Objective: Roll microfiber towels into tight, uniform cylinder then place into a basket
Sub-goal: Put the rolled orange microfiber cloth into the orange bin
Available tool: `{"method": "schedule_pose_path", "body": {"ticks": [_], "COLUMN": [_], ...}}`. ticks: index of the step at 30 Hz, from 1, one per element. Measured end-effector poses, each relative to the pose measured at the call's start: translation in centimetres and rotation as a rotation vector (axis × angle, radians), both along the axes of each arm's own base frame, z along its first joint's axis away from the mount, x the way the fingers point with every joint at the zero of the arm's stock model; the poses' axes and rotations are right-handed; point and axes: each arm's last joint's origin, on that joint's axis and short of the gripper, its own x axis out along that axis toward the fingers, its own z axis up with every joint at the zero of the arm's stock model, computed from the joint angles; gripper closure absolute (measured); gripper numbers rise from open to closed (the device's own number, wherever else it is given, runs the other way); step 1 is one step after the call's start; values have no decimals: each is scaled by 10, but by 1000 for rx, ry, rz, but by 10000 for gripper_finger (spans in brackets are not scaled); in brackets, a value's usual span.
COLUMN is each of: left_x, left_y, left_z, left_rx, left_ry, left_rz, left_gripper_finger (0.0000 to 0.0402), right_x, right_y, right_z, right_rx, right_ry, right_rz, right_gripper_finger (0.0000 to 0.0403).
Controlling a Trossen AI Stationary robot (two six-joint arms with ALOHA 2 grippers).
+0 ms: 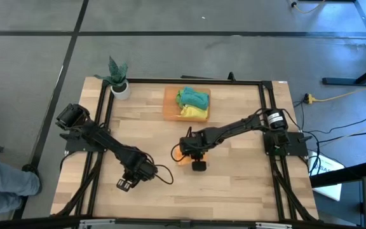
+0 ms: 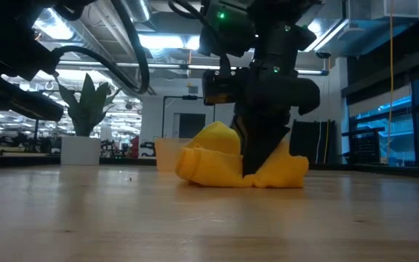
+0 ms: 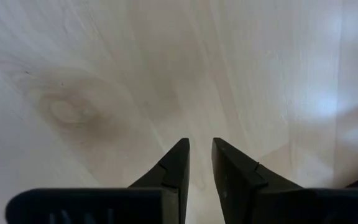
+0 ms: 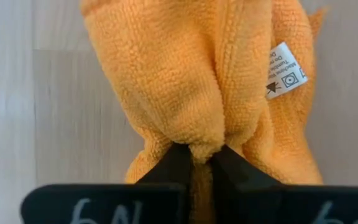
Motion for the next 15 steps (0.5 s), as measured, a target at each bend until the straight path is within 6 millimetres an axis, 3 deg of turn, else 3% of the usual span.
{"method": "schedule_pose_path", "body": {"ticks": [7,15], "left_x": [0,0], "left_y": [0,0], "left_z": [0,0], "left_rx": [0,0], "left_ry": [0,0], "left_rz": [1,2], "left_gripper_finger": [341,341], "right_x": [7,13], "right_y": [-2,-15], "right_z": [16,61], "right_rx": [-33,-340], "right_ry": [39,111], "right_rz": [8,-17], "right_gripper_finger": [378,378]}}
